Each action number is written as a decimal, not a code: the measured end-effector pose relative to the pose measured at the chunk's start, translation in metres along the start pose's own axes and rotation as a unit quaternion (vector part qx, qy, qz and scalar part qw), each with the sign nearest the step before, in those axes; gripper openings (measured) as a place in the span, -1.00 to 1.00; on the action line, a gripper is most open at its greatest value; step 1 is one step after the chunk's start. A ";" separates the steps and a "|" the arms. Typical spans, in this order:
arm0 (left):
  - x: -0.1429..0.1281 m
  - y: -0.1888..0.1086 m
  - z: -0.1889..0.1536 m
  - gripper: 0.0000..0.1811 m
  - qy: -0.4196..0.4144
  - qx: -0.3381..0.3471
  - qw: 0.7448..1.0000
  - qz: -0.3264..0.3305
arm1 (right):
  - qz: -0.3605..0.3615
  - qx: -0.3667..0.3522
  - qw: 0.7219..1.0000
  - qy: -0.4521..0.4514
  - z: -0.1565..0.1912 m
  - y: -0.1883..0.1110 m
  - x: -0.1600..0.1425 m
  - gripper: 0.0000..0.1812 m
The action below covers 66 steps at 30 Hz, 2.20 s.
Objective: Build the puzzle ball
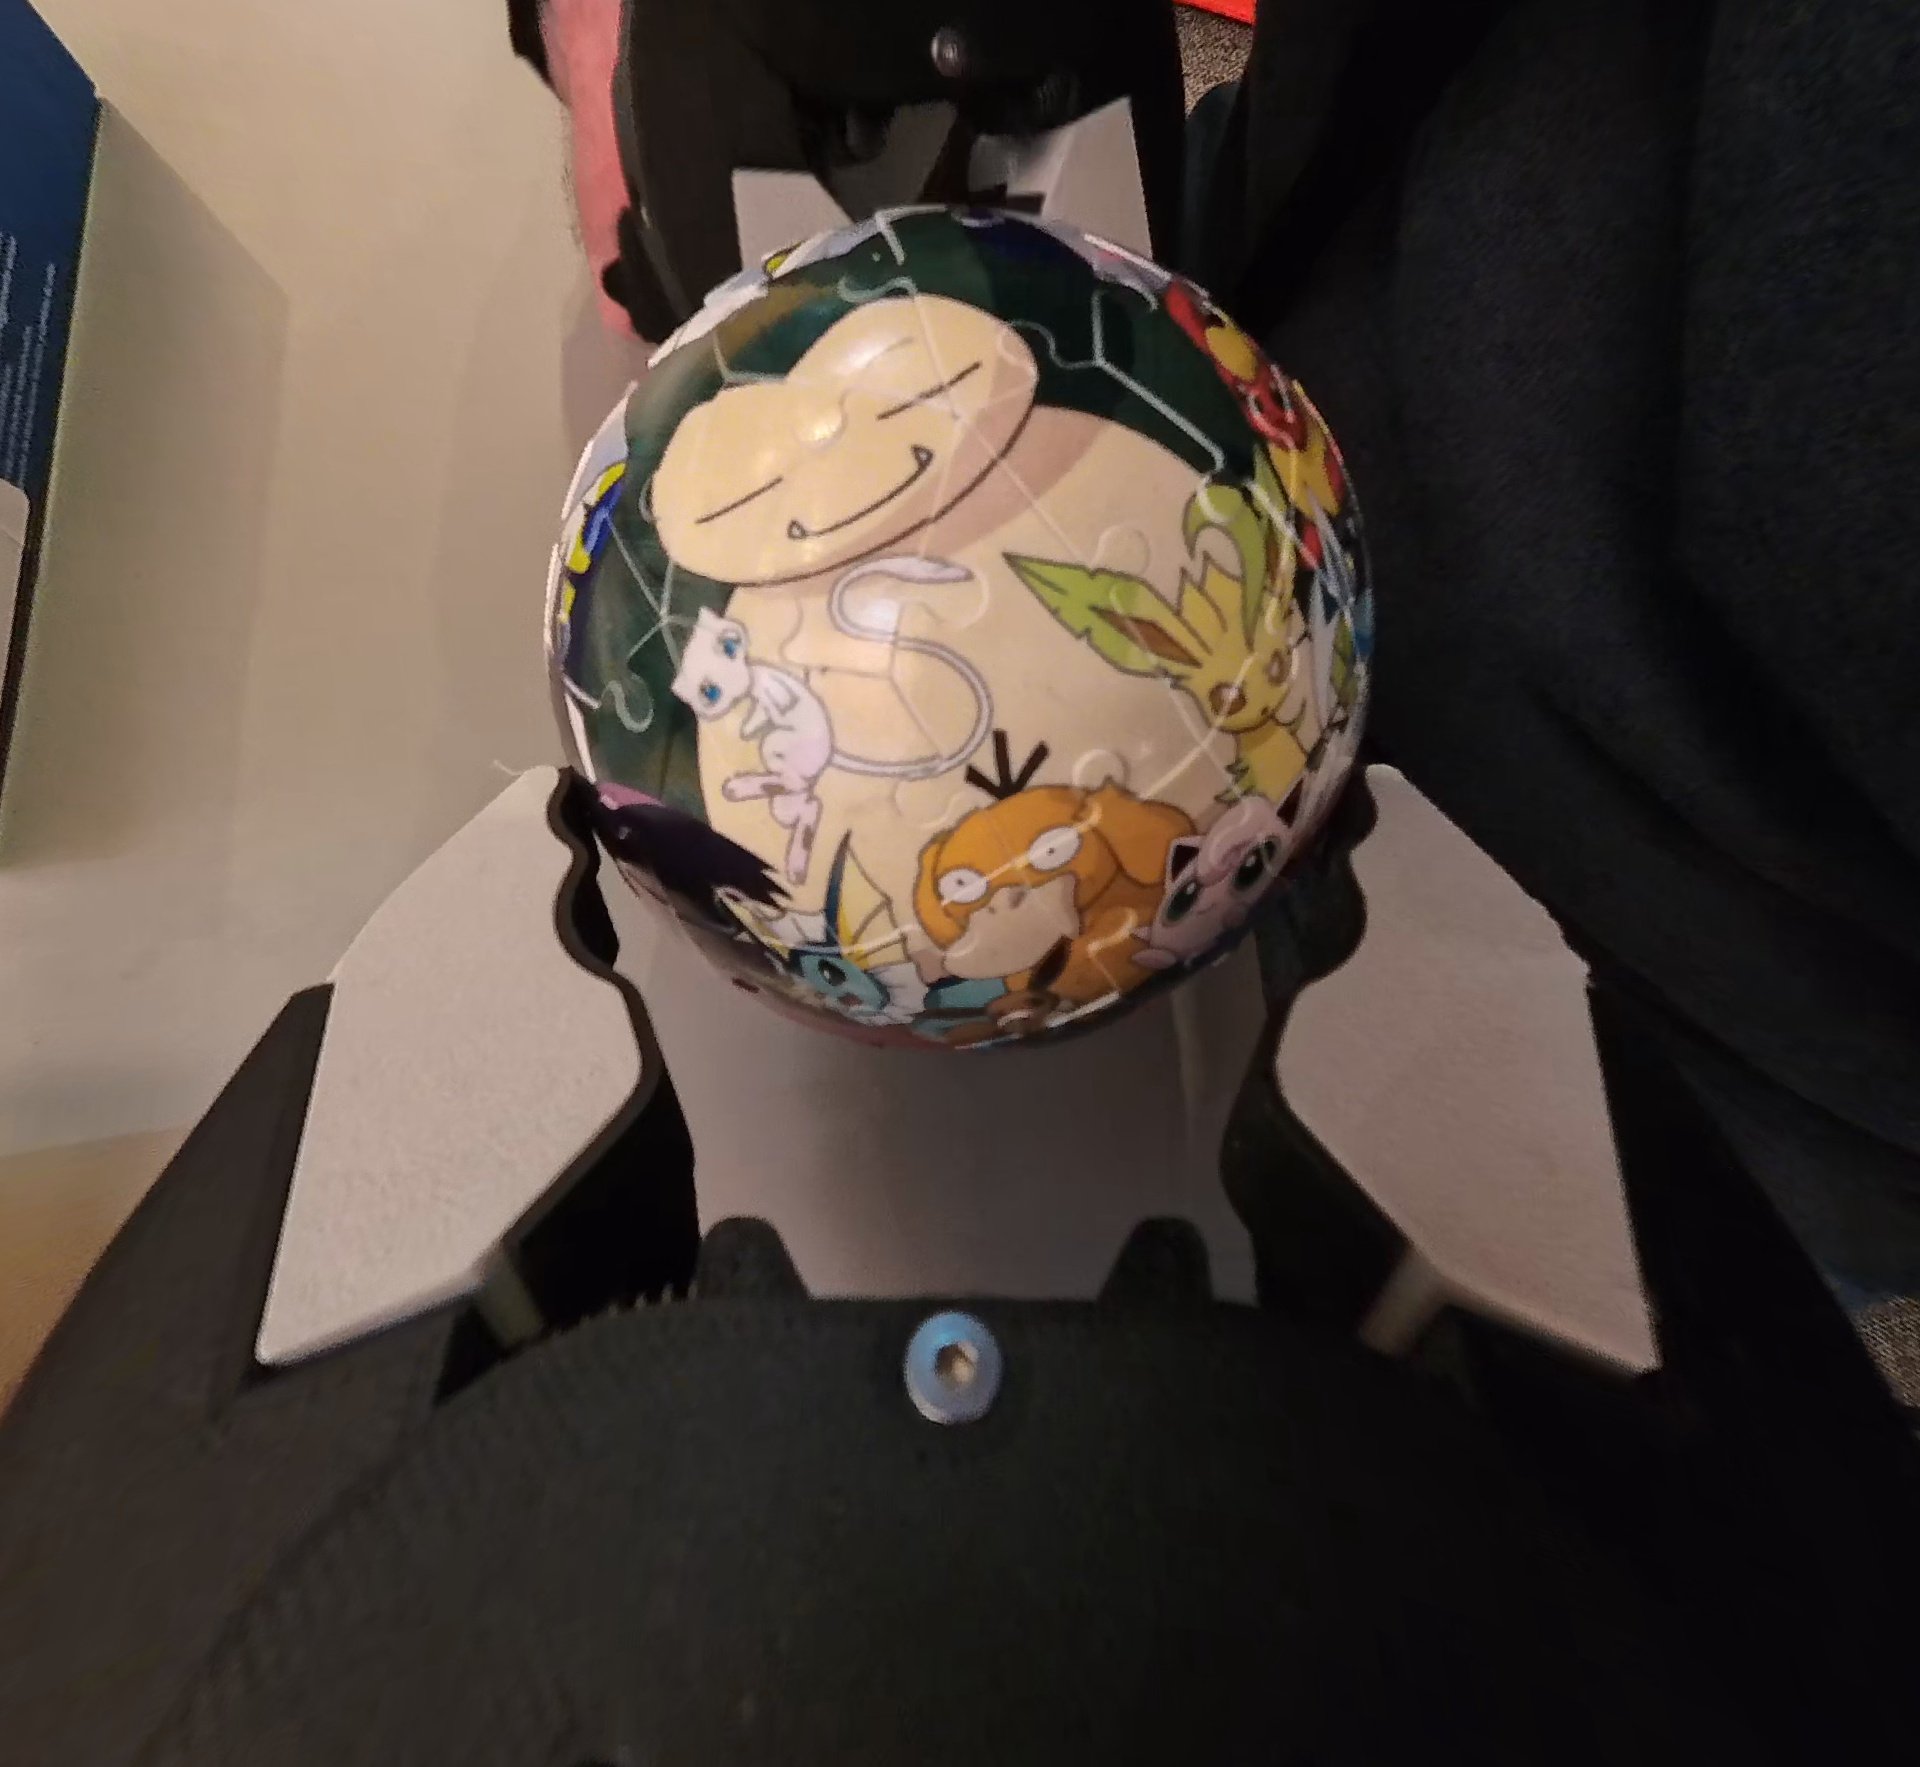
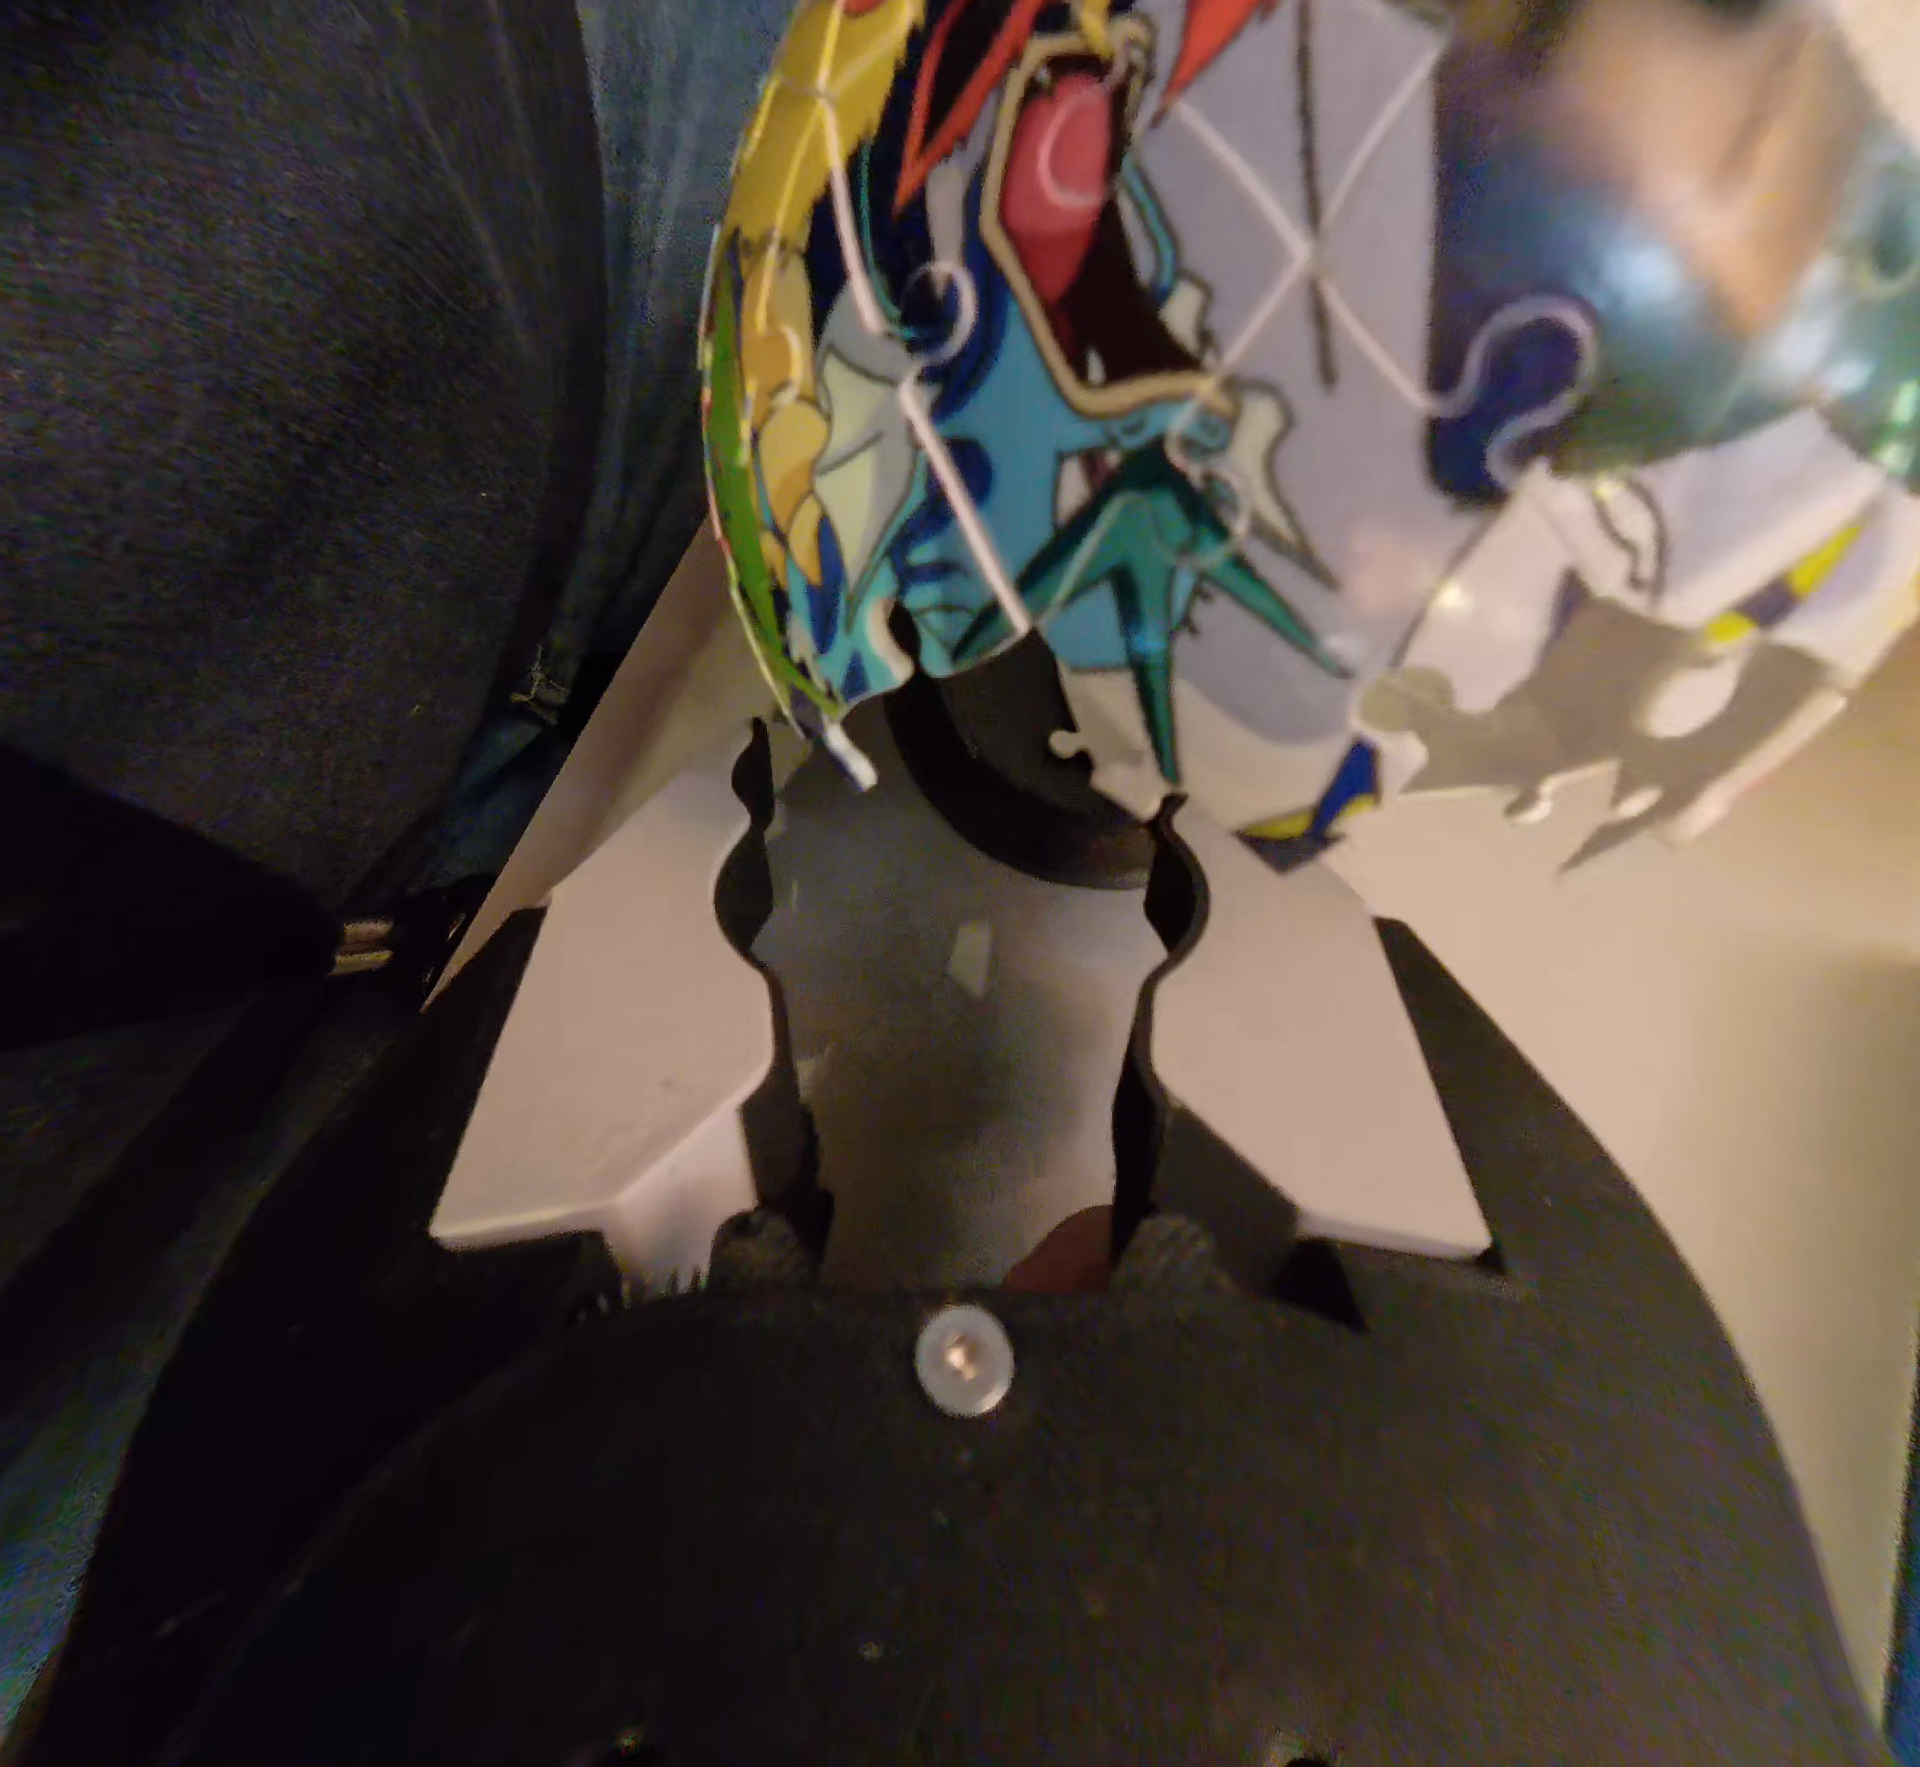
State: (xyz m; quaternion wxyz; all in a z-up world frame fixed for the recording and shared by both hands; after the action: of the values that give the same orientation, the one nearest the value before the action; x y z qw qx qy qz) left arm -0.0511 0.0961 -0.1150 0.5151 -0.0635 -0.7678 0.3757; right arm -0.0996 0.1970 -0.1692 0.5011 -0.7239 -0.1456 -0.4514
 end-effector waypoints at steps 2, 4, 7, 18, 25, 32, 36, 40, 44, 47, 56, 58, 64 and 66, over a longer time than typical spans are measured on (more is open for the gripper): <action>0.000 0.000 0.000 0.43 0.000 0.000 1.000 0.000 | 0.007 -0.005 1.000 -0.001 0.000 0.000 -0.002 -0.22; 0.000 0.000 0.000 0.43 -0.001 0.000 1.000 -0.001 | 0.013 -0.009 1.000 -0.011 0.001 0.000 -0.003 -0.22; 0.000 0.000 0.000 0.43 0.000 0.001 1.000 0.002 | 0.013 -0.011 1.000 -0.015 0.000 0.001 -0.003 -0.24; -0.001 0.000 0.000 0.43 -0.002 0.001 1.000 0.002 | -0.009 -0.009 1.000 -0.006 0.006 -0.004 -0.003 -0.35; -0.001 -0.001 0.000 0.43 -0.005 0.001 1.000 0.002 | -0.004 -0.011 1.000 -0.011 0.006 0.001 -0.005 -0.36; -0.001 -0.001 0.000 0.43 -0.005 0.001 1.000 0.002 | 0.002 -0.014 1.000 -0.015 0.005 0.004 -0.004 -0.28; 0.000 -0.001 0.000 0.43 -0.004 0.000 1.000 0.002 | 0.000 -0.012 1.000 -0.016 0.004 0.005 -0.003 -0.23; -0.001 -0.001 0.000 0.43 -0.006 0.001 1.000 0.001 | -0.003 -0.005 1.000 -0.023 0.005 0.005 -0.003 -0.21; -0.001 -0.001 0.000 0.43 -0.006 0.002 1.000 0.003 | -0.004 0.002 1.000 -0.012 0.005 0.001 -0.004 -0.31; 0.000 -0.001 0.000 0.43 -0.007 0.002 1.000 0.002 | -0.008 0.001 1.000 -0.011 0.006 0.000 -0.005 -0.34; -0.001 -0.001 0.000 0.43 -0.007 0.003 1.000 0.001 | -0.015 -0.035 0.998 -0.057 0.000 -0.013 -0.005 -0.64; -0.001 -0.001 0.000 0.43 -0.006 0.003 1.000 0.001 | -0.007 -0.045 0.995 -0.094 -0.001 -0.018 -0.006 -0.71; -0.001 -0.002 0.000 0.43 -0.005 0.004 1.000 0.001 | 0.026 -0.086 0.974 -0.206 -0.003 -0.015 -0.011 -0.74; -0.001 -0.001 0.000 0.43 -0.002 0.006 1.000 0.006 | 0.030 -0.084 0.970 -0.225 -0.002 -0.009 -0.011 -0.75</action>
State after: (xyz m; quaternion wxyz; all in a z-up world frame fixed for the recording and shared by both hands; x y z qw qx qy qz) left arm -0.0500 0.0953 -0.1151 0.5115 -0.0640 -0.7661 0.3838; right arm -0.1122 0.2017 -0.1723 0.4062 -0.8502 -0.1943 -0.2727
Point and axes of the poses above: each gripper's, where its closed fingertips meet, y out along the fingers, x out of its top, z = x × y across the jaws, the point moved 5 cm from there along -y, back along the fingers, and after that the axes turned 6 degrees about -z, right-handed, at the moved point
